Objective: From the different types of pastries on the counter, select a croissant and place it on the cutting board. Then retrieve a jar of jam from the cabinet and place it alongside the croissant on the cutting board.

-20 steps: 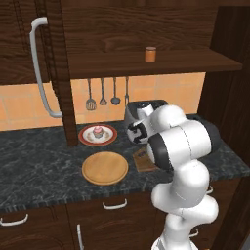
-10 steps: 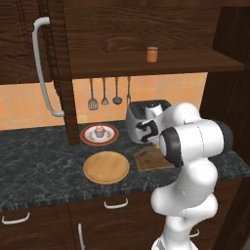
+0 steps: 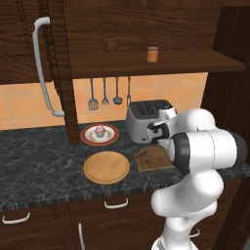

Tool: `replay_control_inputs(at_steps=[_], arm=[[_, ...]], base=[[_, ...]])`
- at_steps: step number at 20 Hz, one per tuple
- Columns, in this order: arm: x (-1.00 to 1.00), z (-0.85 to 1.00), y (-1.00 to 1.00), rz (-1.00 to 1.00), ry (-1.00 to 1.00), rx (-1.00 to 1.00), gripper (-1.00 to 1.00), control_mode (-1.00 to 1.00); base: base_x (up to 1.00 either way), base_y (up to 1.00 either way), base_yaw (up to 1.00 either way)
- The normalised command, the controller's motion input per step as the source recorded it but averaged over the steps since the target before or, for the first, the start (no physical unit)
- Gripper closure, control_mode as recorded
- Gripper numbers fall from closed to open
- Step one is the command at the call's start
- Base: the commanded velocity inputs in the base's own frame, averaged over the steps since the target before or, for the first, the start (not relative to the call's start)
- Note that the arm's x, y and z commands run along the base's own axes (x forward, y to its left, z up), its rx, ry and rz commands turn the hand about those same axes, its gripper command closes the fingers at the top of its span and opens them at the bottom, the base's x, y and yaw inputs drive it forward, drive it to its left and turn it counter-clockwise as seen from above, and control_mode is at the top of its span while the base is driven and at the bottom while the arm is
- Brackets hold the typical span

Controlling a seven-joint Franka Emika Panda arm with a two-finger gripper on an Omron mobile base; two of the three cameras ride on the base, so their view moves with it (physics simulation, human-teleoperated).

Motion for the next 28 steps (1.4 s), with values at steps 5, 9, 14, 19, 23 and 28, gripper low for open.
replay_control_inputs(at_steps=[5, 9, 14, 19, 23, 28], arm=[[0.12, 0.00, -0.11, -0.01, 0.00, 0.01, 1.00, -1.00], [0.42, 0.00, -0.19, 0.00, 0.00, 0.00, 1.00, -1.00], [0.00, -0.07, -0.02, 0.00, 0.00, 0.00, 1.00, -1.00], [0.00, -0.92, -0.15, 0.00, 0.00, 0.06, 1.00, -1.00], [0.00, -0.22, -0.04, 0.00, 0.05, 0.02, -1.00, -1.00], [-0.16, -0.11, -0.15, -0.01, 0.12, 0.02, -1.00, -1.00]], base=[[0.00, 0.00, 0.00], [0.00, 0.00, 0.00], [0.00, 0.00, 0.00], [0.00, 0.00, 0.00], [0.00, 0.00, 0.00], [0.00, 0.00, 0.00]])
